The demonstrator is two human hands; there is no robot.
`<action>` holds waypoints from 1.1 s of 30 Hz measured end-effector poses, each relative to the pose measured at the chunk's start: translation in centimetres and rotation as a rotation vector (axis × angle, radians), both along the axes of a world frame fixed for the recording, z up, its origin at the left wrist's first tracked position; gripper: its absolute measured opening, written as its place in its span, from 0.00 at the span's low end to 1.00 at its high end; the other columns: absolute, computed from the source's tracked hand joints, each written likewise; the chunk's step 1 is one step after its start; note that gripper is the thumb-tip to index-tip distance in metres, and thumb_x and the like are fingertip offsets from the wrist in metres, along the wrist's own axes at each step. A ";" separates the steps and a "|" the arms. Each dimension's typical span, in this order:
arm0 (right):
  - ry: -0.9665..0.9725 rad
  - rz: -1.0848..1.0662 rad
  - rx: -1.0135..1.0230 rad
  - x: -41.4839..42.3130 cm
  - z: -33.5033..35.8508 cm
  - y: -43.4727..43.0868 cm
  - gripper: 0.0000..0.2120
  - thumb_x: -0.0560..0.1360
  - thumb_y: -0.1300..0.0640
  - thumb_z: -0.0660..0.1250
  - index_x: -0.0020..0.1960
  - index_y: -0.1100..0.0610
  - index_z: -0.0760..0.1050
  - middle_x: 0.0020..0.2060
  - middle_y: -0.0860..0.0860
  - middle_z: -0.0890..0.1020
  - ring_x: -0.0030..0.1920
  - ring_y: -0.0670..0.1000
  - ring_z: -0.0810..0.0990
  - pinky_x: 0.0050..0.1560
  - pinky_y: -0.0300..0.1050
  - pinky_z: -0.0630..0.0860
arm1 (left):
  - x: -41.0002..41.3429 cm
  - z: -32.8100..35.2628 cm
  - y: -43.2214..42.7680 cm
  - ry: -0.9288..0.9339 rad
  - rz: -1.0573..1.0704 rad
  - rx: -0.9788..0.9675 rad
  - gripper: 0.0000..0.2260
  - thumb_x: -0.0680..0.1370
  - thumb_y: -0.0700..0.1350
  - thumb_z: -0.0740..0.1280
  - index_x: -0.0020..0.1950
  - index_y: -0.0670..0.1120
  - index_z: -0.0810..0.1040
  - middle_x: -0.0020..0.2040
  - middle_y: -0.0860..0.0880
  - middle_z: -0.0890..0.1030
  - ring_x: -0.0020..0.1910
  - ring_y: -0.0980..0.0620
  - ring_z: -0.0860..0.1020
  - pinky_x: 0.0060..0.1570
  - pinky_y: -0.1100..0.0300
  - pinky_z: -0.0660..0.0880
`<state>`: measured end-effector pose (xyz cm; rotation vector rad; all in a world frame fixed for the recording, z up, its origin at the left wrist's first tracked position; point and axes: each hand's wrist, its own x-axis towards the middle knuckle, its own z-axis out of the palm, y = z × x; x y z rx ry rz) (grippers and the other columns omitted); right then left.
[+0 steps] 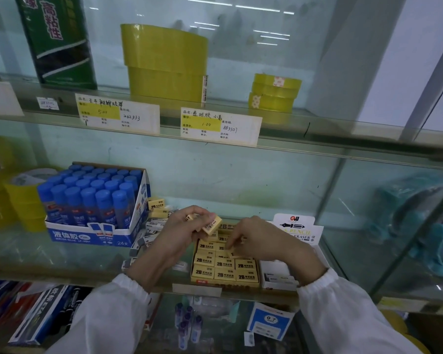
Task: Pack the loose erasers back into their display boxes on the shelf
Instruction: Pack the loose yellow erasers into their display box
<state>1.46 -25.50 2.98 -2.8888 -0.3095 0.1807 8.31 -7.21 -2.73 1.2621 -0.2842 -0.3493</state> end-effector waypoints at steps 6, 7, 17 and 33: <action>-0.026 -0.074 -0.088 0.4 -0.3 -0.9 0.14 0.72 0.62 0.65 0.45 0.47 0.85 0.44 0.47 0.85 0.40 0.51 0.84 0.38 0.43 0.79 | 0.0 0.1 -0.1 0.025 -0.014 0.003 0.04 0.75 0.35 0.71 0.49 0.36 0.83 0.46 0.40 0.85 0.46 0.47 0.84 0.39 0.61 0.80; -0.039 -0.075 -0.081 0.5 -0.3 -0.8 0.11 0.72 0.60 0.66 0.45 0.47 0.85 0.44 0.47 0.85 0.41 0.51 0.84 0.42 0.46 0.81 | 0.0 0.2 -0.1 0.027 -0.016 -0.007 0.04 0.75 0.33 0.70 0.49 0.35 0.83 0.46 0.40 0.85 0.45 0.47 0.84 0.38 0.61 0.80; -0.332 0.033 0.340 0.9 -0.5 0.4 0.10 0.71 0.55 0.75 0.52 0.51 0.82 0.44 0.44 0.83 0.35 0.36 0.75 0.39 0.36 0.73 | -0.4 0.1 -0.2 -0.008 -0.036 0.020 0.06 0.76 0.36 0.70 0.51 0.34 0.82 0.46 0.37 0.85 0.42 0.43 0.84 0.39 0.58 0.81; 0.139 -0.307 1.076 0.5 0.1 -0.9 0.08 0.77 0.71 0.62 0.52 0.68 0.79 0.40 0.63 0.84 0.36 0.58 0.84 0.39 0.45 0.84 | 0.2 0.0 -0.3 0.030 0.053 -0.177 0.24 0.80 0.36 0.65 0.75 0.46 0.65 0.48 0.38 0.84 0.43 0.45 0.83 0.42 0.56 0.81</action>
